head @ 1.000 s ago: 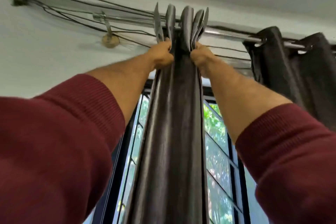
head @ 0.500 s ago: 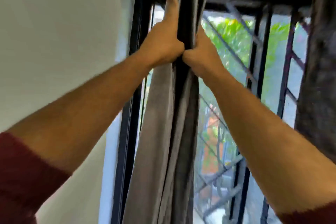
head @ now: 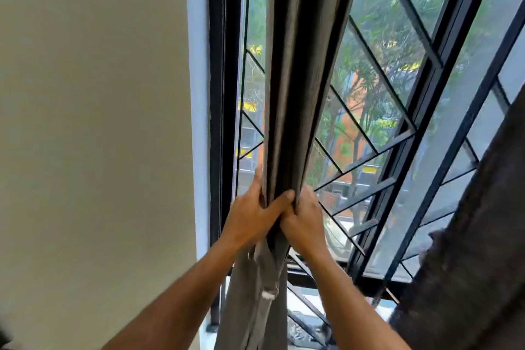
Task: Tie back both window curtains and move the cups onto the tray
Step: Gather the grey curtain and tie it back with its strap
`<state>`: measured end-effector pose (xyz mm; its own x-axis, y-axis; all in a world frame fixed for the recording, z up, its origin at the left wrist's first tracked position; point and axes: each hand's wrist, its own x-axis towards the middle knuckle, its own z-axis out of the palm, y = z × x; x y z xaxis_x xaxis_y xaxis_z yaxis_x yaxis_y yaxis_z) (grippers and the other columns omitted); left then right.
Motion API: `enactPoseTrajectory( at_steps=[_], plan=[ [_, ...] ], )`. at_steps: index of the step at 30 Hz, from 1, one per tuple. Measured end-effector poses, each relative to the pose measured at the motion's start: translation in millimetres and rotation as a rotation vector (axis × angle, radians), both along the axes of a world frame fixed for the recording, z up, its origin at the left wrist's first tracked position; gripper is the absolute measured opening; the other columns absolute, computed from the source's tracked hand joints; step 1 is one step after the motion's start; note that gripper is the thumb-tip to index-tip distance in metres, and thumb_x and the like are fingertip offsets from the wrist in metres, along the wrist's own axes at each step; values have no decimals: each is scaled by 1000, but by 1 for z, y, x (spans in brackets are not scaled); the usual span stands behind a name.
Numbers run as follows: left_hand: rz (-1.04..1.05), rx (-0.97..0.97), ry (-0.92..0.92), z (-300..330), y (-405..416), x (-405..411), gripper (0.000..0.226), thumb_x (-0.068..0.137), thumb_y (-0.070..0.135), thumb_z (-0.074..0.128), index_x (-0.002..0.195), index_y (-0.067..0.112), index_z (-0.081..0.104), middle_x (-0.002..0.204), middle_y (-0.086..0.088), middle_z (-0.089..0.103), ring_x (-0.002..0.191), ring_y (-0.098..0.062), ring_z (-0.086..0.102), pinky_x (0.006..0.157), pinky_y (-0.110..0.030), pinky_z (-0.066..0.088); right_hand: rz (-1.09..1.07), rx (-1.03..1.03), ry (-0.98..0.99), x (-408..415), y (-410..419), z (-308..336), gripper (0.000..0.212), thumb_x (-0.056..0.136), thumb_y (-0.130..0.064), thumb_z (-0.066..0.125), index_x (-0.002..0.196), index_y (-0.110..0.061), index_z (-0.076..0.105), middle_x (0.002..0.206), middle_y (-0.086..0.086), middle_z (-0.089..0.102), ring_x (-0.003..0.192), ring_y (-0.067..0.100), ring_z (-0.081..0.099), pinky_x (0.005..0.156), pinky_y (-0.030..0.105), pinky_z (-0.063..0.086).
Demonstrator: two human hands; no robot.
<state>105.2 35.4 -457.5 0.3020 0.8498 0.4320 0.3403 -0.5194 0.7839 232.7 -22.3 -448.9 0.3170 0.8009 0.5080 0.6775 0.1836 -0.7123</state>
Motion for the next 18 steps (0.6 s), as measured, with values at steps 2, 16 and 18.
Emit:
enactPoseTrajectory(
  at_steps=[2,16,18],
  plan=[
    [-53,-23,-26,-14,-3,-5,111,68,97,71,162,46,41,121,12,81,109,-9,79,97,-35,66,64,-56,-2,1,-5,-14,49,95,-16,54,142,-24,65,140,8,67,134,35,61,107,59,54],
    [-152,-99,89,6,-2,-18,33,97,62,69,126,44,72,120,-1,71,120,-26,66,105,-50,57,553,-168,530,-12,10,-41,92,76,5,85,153,-29,46,132,9,78,118,30,80,84,48,70],
    [-94,-56,143,3,-2,-25,40,91,68,72,122,44,69,114,3,63,116,-27,62,99,-46,57,515,-178,458,-28,17,-43,43,99,-5,70,137,-25,70,124,12,82,118,34,79,96,60,66]
  ],
)
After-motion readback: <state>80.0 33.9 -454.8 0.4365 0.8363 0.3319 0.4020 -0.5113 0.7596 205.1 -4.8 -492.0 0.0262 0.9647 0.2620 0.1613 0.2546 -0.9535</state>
